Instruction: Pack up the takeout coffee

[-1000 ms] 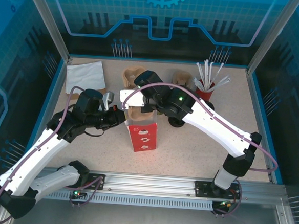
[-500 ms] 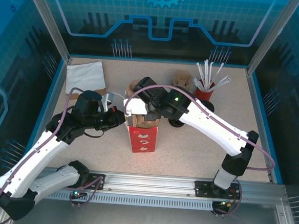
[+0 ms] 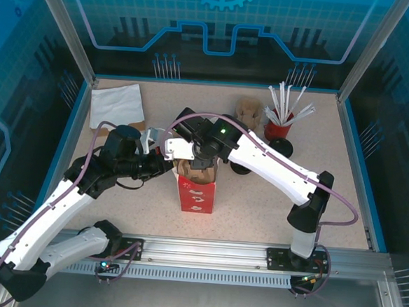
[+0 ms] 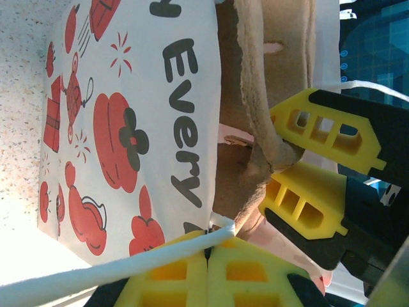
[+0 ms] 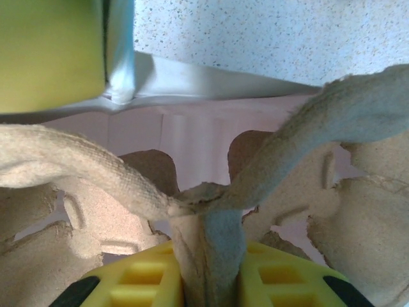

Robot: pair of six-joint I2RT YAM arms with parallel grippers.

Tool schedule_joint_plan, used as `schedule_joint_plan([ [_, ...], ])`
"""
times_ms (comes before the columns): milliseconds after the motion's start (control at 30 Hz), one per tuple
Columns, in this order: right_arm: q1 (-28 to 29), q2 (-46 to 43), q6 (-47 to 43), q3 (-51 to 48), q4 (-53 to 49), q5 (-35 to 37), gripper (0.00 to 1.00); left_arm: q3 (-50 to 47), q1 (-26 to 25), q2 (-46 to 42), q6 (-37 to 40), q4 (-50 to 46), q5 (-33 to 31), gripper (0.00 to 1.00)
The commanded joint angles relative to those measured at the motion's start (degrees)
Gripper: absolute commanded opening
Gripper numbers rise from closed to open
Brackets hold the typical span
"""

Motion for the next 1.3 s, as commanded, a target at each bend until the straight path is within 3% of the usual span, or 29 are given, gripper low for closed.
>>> schedule_joint_plan([
  [0,-0.6,1.4,2.4,2.1,-4.3,-2.7,0.23,-0.8,-0.8,-0.7,-0.1,0.6,0.5,0.04],
  [1267,-5.8,2.4,6.8,-2.5,-7.8,-3.9,0.21,-1.3,-1.9,-1.1,-0.3,1.6,-0.5,0.04],
])
